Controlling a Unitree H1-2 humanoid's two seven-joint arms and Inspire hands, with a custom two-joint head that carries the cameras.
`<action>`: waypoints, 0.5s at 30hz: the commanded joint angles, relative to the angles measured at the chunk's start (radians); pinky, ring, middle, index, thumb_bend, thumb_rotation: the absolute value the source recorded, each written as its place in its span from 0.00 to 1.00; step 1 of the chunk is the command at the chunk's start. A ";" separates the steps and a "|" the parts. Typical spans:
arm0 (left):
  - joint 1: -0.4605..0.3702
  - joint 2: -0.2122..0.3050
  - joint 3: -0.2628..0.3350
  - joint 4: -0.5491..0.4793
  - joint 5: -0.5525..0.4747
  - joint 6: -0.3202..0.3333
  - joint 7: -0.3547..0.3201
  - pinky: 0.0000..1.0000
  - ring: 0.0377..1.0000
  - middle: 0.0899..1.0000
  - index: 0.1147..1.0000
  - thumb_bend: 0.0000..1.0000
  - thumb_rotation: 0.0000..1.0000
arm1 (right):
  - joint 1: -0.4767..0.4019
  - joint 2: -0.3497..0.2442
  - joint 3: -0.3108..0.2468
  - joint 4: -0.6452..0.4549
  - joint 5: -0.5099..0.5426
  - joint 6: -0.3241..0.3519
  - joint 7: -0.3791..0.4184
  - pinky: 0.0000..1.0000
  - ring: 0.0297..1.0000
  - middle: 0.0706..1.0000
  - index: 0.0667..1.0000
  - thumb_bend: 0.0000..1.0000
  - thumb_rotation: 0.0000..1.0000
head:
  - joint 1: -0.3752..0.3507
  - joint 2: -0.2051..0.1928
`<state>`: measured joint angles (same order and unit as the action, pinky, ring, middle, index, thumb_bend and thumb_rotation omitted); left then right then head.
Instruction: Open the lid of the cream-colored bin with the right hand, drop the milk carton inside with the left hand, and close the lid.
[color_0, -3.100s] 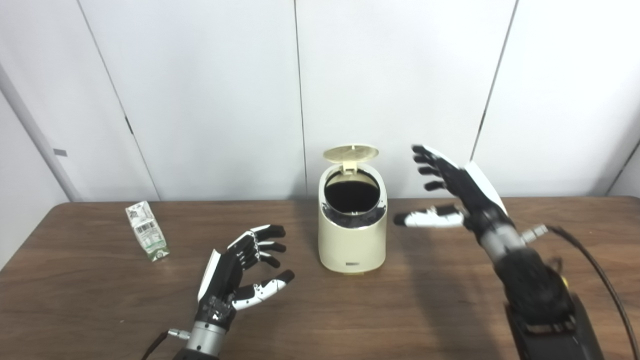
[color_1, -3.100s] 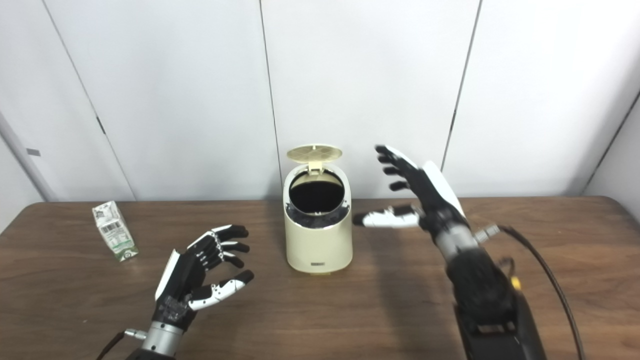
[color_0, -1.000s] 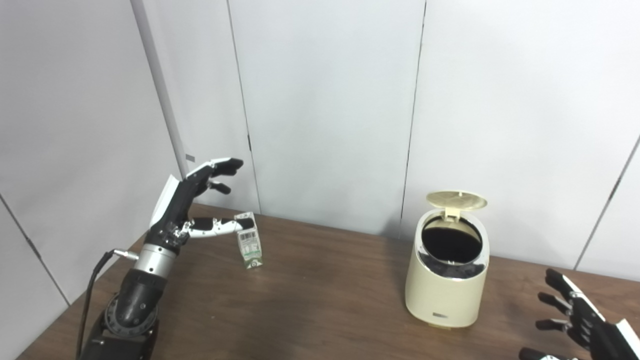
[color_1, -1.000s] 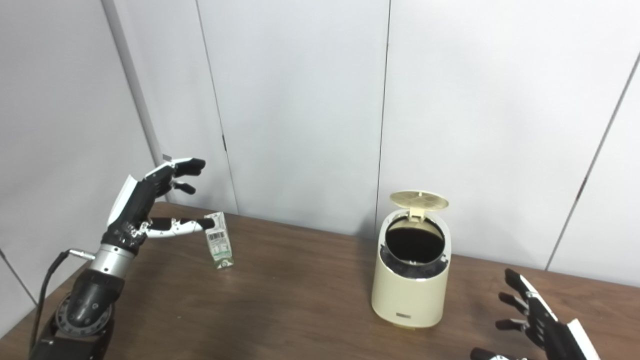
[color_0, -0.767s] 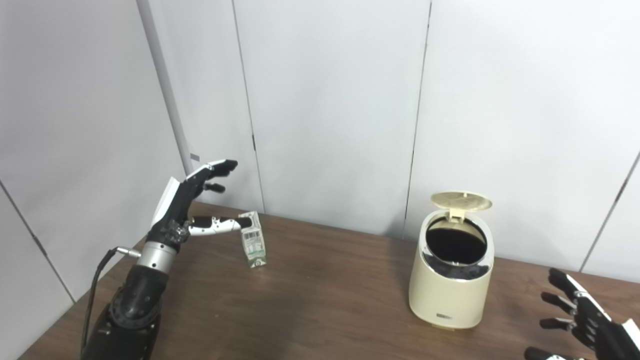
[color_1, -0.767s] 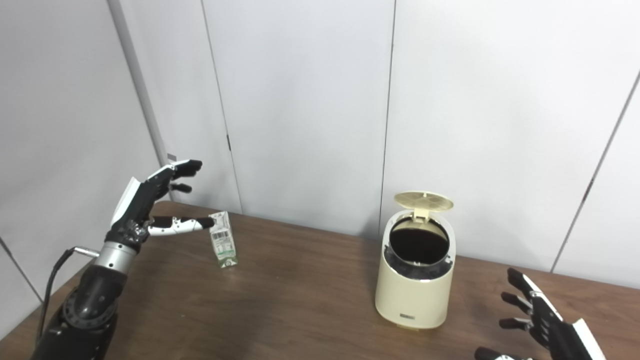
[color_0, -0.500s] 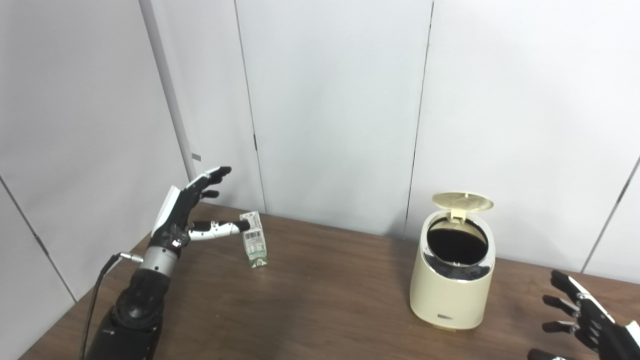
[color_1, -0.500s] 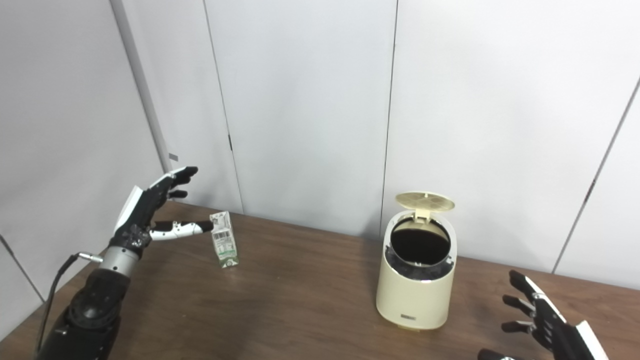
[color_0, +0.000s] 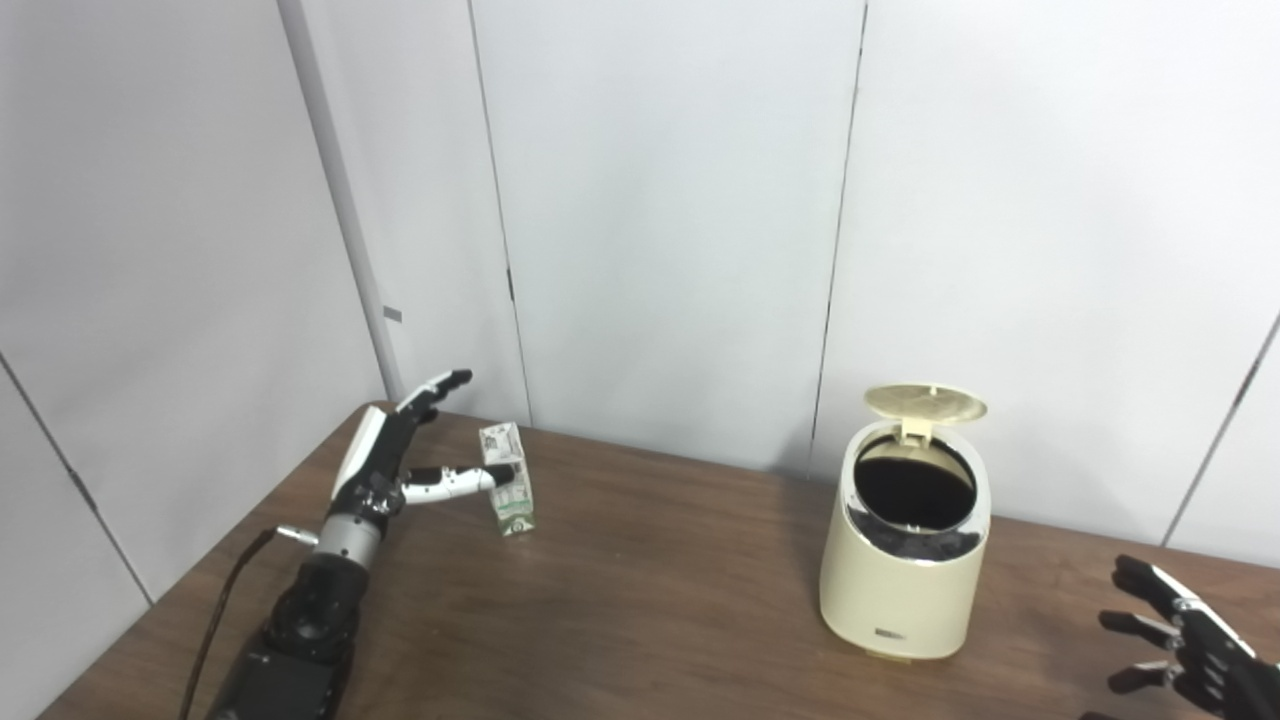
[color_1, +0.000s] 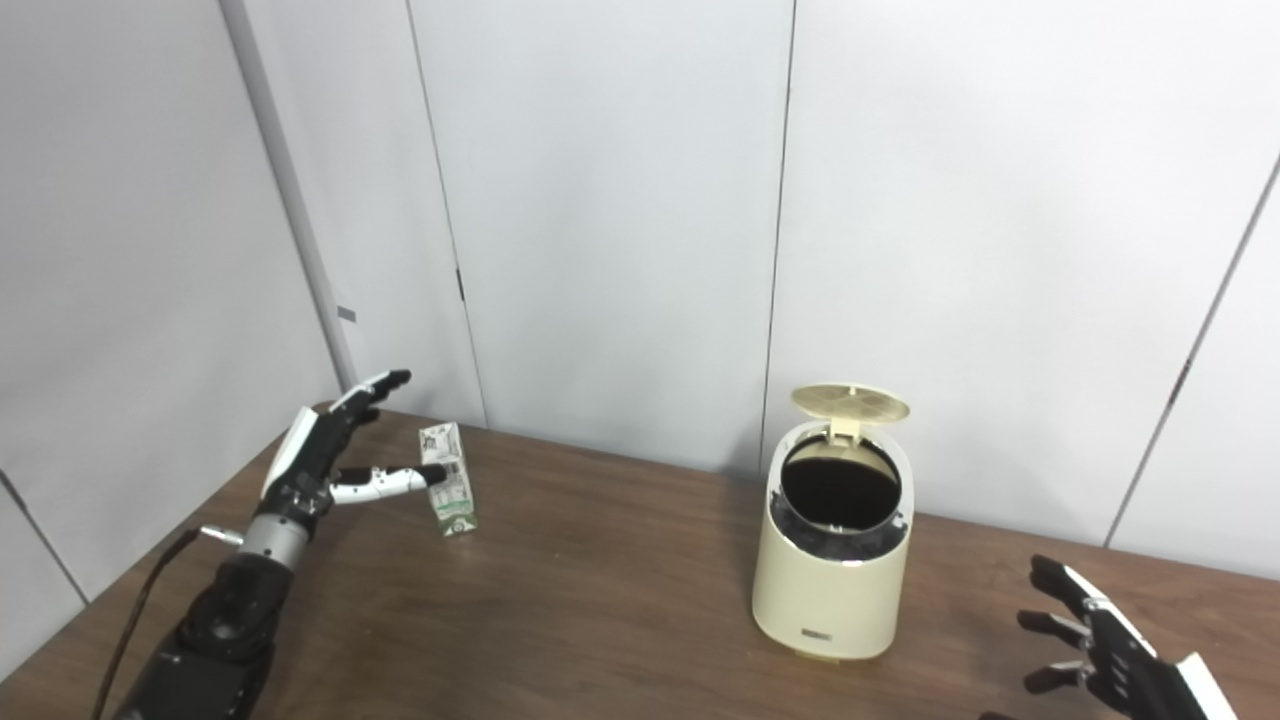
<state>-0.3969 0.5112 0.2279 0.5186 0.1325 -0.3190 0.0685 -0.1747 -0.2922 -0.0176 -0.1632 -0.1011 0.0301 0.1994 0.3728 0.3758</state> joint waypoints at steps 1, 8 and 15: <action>-0.047 0.010 0.003 0.014 0.016 -0.059 0.050 0.88 0.91 0.89 0.89 1.00 0.29 | -0.015 -0.028 -0.016 -0.039 0.010 -0.028 -0.004 0.53 0.79 0.89 0.87 0.92 0.38 | 0.000 0.002; -0.071 -0.026 0.000 0.126 -0.037 -0.148 0.074 0.79 0.86 0.87 0.89 1.00 0.24 | -0.007 -0.039 -0.022 -0.062 0.022 -0.009 -0.001 0.50 0.77 0.88 0.86 0.93 0.40 | -0.001 0.006; -0.090 -0.042 0.000 0.187 -0.052 -0.151 0.099 0.74 0.83 0.85 0.88 1.00 0.24 | -0.001 -0.042 -0.023 -0.080 0.023 0.005 -0.001 0.51 0.76 0.87 0.86 0.93 0.41 | -0.006 0.015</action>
<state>-0.4401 0.4452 0.2205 0.7067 0.1005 -0.4344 0.1446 -0.1531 -0.3189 -0.0268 -0.2073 -0.0908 0.0420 0.2018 0.3651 0.3896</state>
